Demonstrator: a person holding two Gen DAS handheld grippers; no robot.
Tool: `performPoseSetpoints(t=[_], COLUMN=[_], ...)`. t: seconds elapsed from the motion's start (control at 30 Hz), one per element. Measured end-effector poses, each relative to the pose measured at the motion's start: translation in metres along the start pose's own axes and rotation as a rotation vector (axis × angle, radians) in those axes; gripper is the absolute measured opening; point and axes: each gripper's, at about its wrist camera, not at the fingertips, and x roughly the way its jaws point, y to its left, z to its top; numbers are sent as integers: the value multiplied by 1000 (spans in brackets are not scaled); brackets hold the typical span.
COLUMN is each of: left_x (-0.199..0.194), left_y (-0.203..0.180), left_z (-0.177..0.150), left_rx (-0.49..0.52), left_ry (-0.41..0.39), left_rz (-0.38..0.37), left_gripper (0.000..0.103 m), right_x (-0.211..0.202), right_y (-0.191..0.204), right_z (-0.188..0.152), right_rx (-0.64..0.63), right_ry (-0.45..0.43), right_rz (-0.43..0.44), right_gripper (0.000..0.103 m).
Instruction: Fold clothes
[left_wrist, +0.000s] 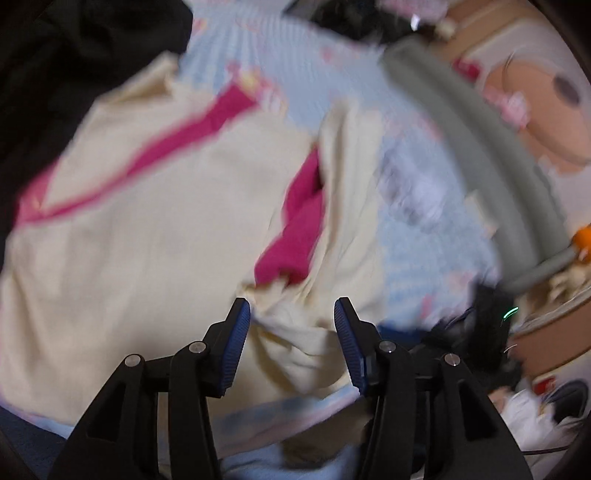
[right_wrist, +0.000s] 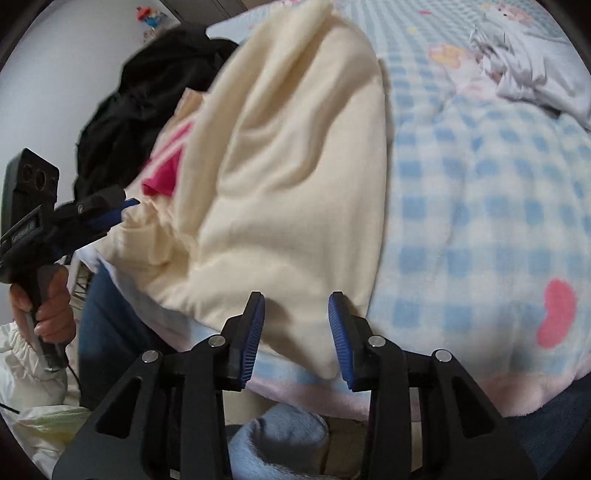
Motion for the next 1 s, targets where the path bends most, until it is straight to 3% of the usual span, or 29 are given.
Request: performPoseSetpoints(t=[0.03,0.07,0.1,0.2,0.3,0.37,0.4,0.5,0.53,0.57,0.7,0.83,1.0], left_x=[6,3,-3,-32,-48,-48,-42,-5,1,1,-25,-39,6], left_y=[5,11,17,21,10,-2,-5,-7,-3,1,-1,-13,-19], left_z=[-1,0,2,10,12,9,7,0,-1,-1,14,60,129], left_rx=[-6,-35,-73,-88,-52,5,29,31,30,19,6,42,14], left_ry=[23,15,-4,-104,-159,-164,-137,-12,12,16,-76,-185,-130], left_rz=[52,48,37,99,-36,-83,-75,71,117,125,112,23,-102], left_gripper=[40,38,38,37,43,44,45,45,37,36,39,48,48], right_x=[-2,-4,-8,-19,-31,-35,-35,-17,-13,-9,-22,-53,-59], right_y=[-2,-4,-7,-17,-27,-24,-21,-7,-6,-6,-14,-7,-3], right_z=[-1,-2,-3,-4,-5,-4,-3,-4,-7,-11,-12,19,76], right_rx=[10,21,28,61,109,117,107,49,38,29,76,25,3], right_ry=[0,0,-2,-15,-42,-64,-65,-6,16,37,27,-76,-129], right_rz=[7,16,7,-5,24,64,79,11,-23,-55,-26,-39,-70], right_gripper=[36,34,34,39,39,39,39,40,40,40,40,40,40])
